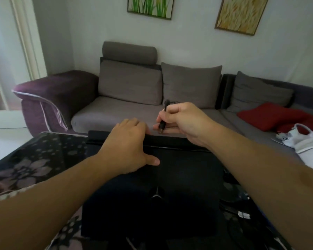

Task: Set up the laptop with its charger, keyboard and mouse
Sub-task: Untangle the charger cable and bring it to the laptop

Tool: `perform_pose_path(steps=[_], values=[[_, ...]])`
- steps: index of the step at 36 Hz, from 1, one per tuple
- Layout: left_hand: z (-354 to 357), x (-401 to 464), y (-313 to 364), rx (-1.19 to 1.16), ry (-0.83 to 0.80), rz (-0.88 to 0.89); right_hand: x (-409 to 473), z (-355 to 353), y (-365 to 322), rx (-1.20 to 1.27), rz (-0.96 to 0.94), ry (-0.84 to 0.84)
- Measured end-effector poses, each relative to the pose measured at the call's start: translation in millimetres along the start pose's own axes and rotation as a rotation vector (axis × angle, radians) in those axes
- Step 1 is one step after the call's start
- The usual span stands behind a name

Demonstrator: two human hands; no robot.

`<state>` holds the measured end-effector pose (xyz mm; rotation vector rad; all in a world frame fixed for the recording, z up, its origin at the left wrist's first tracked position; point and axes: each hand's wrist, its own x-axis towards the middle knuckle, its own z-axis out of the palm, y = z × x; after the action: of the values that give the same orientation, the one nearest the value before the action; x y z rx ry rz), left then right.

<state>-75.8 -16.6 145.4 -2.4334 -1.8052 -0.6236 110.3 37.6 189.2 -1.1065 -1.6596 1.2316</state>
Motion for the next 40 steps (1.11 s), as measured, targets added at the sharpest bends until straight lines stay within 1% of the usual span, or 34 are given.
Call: perform_pose_path(steps=[5,12,16,20,29,36,40], values=[[-25,-17,0,-0.075,-0.048,0.04,-26,12,0,-0.096,-0.081,0.04],[-46,-24,-1,-0.104,-0.139,-0.01,-49,19,-10,-0.042,-0.09,0.079],[-46,-29,-1,-0.18,-0.127,-0.037,-54,25,-16,-0.033,-0.119,0.107],[-47,-32,-1,-0.231,-0.141,-0.029,-53,34,-17,-0.075,-0.157,0.082],[-42,-31,-11,-0.22,-0.107,-0.019,-52,44,-18,-0.13,-0.22,0.064],[-47,-31,-8,-0.246,-0.145,-0.019,-49,38,-23,-0.239,-0.244,0.045],[-46,-29,-8,-0.244,-0.156,-0.027,-49,38,-21,-0.25,-0.257,0.055]])
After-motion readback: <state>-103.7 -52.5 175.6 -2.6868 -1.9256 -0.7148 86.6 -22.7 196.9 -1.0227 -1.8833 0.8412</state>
